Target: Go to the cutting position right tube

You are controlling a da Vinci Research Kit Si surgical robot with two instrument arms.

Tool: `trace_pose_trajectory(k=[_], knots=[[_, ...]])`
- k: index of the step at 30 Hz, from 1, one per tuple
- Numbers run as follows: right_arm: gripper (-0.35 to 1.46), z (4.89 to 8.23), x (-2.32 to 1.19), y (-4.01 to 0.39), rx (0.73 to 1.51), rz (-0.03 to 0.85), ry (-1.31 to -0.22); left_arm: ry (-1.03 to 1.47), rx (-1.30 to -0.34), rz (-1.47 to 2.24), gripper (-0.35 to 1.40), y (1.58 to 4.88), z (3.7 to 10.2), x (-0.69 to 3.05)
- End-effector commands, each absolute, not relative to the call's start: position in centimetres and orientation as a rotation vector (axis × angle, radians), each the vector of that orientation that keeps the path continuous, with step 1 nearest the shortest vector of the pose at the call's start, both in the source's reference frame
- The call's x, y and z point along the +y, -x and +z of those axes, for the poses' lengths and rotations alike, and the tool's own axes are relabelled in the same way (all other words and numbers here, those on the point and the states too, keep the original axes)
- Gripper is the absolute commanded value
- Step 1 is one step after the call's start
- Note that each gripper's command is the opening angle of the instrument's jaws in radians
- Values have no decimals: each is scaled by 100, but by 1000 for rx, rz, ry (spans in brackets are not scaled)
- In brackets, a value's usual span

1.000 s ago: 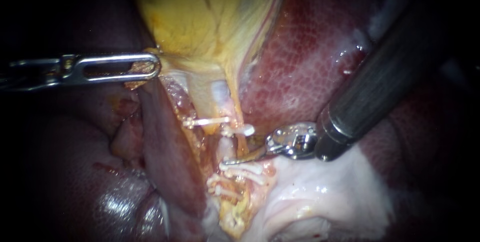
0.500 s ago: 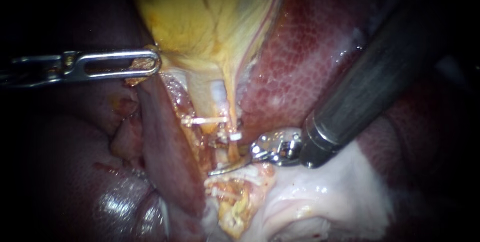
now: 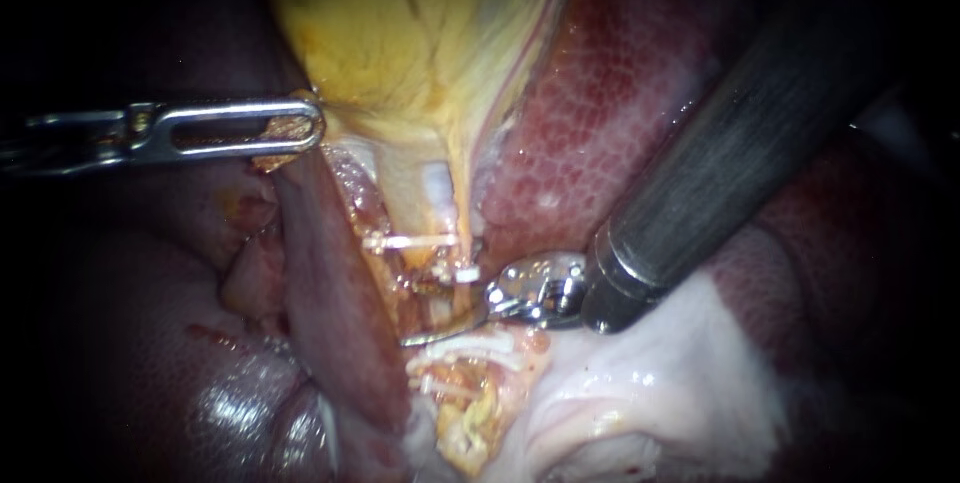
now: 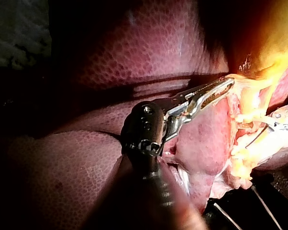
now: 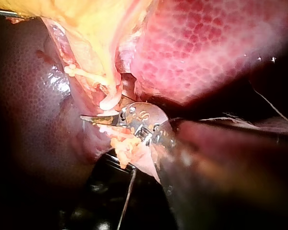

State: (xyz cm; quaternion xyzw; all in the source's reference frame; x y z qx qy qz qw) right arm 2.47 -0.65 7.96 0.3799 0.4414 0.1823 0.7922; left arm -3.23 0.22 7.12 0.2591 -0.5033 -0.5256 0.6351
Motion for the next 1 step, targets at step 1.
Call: trace_pose_trajectory(k=[1], knots=[[133,796,-64,-247,949,391,-817,-592,-1150,-1201,-35,323,711,22]])
